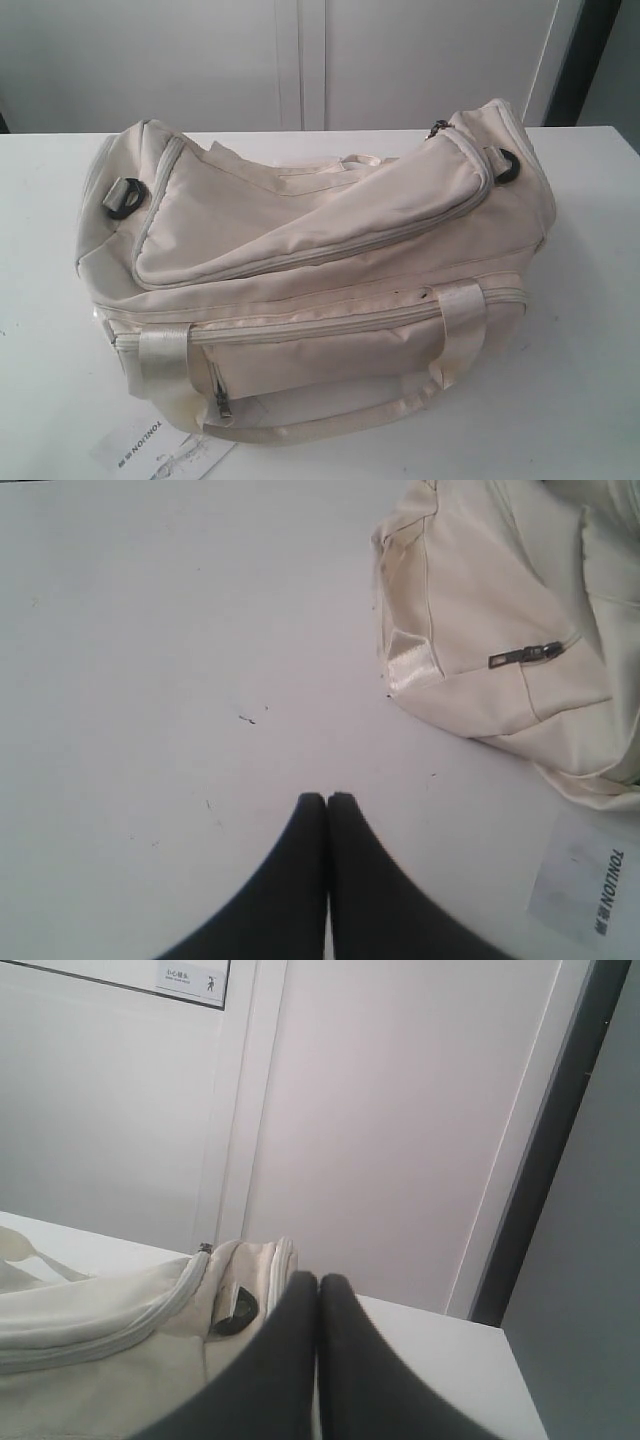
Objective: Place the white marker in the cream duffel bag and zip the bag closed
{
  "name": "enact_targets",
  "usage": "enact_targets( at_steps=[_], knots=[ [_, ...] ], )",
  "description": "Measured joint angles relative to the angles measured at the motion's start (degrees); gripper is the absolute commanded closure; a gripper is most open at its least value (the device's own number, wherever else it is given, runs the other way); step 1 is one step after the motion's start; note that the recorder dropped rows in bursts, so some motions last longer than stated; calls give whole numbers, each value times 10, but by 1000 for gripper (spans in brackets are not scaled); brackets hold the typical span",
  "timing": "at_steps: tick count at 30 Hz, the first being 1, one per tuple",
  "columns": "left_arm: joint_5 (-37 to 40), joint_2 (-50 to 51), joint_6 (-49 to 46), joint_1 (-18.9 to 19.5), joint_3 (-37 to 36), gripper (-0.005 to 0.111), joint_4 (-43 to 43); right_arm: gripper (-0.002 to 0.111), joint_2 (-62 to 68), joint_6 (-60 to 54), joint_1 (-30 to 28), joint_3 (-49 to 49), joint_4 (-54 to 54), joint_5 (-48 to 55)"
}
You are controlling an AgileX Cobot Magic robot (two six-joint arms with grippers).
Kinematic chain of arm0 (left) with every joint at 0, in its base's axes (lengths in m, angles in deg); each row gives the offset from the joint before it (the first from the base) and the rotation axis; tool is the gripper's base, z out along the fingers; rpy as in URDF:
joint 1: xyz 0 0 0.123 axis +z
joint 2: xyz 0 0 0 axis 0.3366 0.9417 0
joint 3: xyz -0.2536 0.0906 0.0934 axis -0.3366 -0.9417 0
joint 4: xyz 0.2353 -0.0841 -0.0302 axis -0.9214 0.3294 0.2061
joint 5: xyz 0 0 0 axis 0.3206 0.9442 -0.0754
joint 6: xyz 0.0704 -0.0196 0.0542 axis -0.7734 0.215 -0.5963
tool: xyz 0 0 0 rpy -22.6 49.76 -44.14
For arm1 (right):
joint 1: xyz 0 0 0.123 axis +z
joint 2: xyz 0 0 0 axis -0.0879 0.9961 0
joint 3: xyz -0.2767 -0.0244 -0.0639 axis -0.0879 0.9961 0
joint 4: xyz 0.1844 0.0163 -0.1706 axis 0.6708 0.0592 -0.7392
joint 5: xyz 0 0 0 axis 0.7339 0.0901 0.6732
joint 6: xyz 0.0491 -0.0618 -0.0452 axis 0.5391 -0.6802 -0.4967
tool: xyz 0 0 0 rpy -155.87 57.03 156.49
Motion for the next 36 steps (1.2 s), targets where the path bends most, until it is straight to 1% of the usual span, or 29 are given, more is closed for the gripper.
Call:
enact_targets(
  at_steps=[3, 5, 8, 11, 36],
  knots=[
    [-9, 0, 0, 0, -34, 107, 0, 108, 0, 0, 0, 0, 0, 0],
    [-11, 0, 0, 0, -42, 107, 0, 108, 0, 0, 0, 0, 0, 0],
    [-37, 0, 0, 0, -42, 107, 0, 108, 0, 0, 0, 0, 0, 0],
    [-44, 0, -2, 0, -42, 107, 0, 108, 0, 0, 0, 0, 0, 0],
    [-49, 0, -2, 0, -42, 107, 0, 108, 0, 0, 0, 0, 0, 0]
  ],
)
